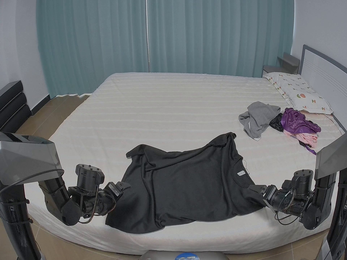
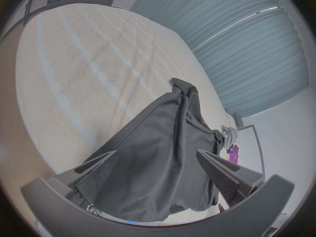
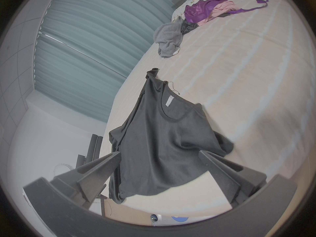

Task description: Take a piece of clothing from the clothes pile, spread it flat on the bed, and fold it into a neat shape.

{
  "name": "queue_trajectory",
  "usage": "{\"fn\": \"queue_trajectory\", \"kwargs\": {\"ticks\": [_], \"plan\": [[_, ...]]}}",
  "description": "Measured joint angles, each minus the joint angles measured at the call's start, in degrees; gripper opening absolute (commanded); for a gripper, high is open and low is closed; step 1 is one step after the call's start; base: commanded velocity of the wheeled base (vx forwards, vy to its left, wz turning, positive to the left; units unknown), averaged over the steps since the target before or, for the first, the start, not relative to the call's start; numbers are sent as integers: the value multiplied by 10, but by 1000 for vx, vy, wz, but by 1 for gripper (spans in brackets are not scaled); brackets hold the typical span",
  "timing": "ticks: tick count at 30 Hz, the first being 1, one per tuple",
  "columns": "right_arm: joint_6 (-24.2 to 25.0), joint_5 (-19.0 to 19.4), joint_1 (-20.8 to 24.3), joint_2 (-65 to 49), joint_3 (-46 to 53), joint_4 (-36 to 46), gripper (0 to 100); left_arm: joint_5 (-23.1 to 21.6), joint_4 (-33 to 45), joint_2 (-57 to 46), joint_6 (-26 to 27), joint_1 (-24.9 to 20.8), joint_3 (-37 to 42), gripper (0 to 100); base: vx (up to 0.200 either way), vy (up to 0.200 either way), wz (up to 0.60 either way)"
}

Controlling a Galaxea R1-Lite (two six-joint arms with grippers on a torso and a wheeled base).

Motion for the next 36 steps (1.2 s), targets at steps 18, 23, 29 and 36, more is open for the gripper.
{"fn": "queue_trajectory", "kwargs": {"ticks": [18,23,29,36], "plan": [[0,0,7,0,2,0,100,5,-21,-1,-1,-4,-1,100,-11,-56,0],[0,0,14,0,2,0,100,6,-22,-4,-1,-12,3,100,0,-200,0],[0,-1,14,0,3,0,100,17,-25,-5,7,-14,8,100,0,-67,0],[0,-1,14,1,3,0,100,37,-30,-7,32,-5,28,100,0,0,0]]}}
